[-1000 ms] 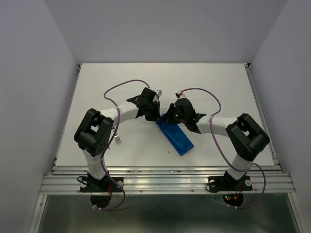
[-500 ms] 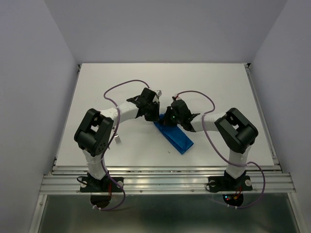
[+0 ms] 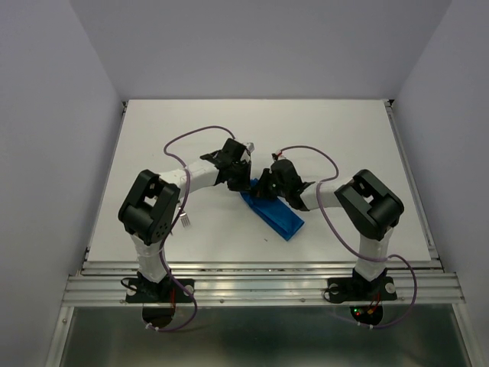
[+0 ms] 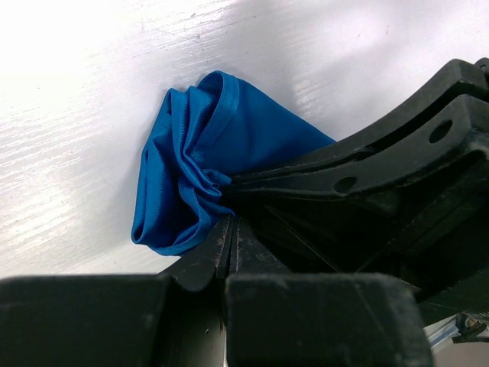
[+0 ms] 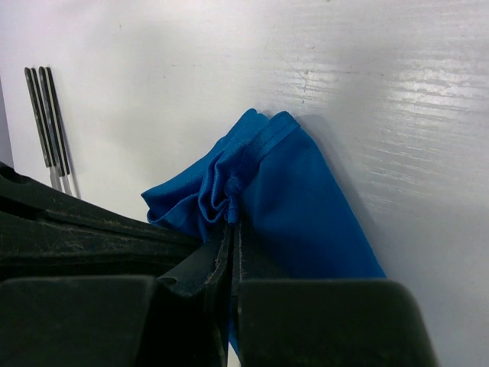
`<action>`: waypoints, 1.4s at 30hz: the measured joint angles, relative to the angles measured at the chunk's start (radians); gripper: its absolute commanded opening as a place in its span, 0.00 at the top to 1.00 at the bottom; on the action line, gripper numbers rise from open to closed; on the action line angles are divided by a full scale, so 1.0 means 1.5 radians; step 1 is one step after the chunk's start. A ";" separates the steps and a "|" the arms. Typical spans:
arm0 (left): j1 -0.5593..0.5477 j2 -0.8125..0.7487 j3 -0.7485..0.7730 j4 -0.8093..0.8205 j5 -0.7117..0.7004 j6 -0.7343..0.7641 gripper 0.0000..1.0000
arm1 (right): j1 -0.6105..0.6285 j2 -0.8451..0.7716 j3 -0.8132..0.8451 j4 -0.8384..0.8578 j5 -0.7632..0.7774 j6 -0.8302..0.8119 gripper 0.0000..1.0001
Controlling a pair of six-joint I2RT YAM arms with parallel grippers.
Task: Fold the napkin into a case and place the utensils inside
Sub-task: Grasp the top corner of the smaller rectangle folded napkin from the folded napkin.
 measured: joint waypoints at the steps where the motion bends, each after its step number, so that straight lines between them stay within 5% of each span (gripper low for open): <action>1: 0.000 0.000 0.000 0.000 0.001 0.000 1.00 | 0.000 -0.002 -0.005 0.004 -0.001 0.004 0.99; 9: 0.000 0.003 0.001 0.000 0.008 0.001 1.00 | 0.000 0.001 -0.007 0.015 -0.004 0.016 0.99; 20: 0.001 0.003 0.001 0.001 0.011 0.003 1.00 | -0.001 -0.035 -0.034 0.007 0.015 0.016 0.73; 42: -0.015 0.043 0.042 0.011 0.039 0.006 1.00 | -0.001 -0.181 -0.089 -0.036 0.085 0.003 0.69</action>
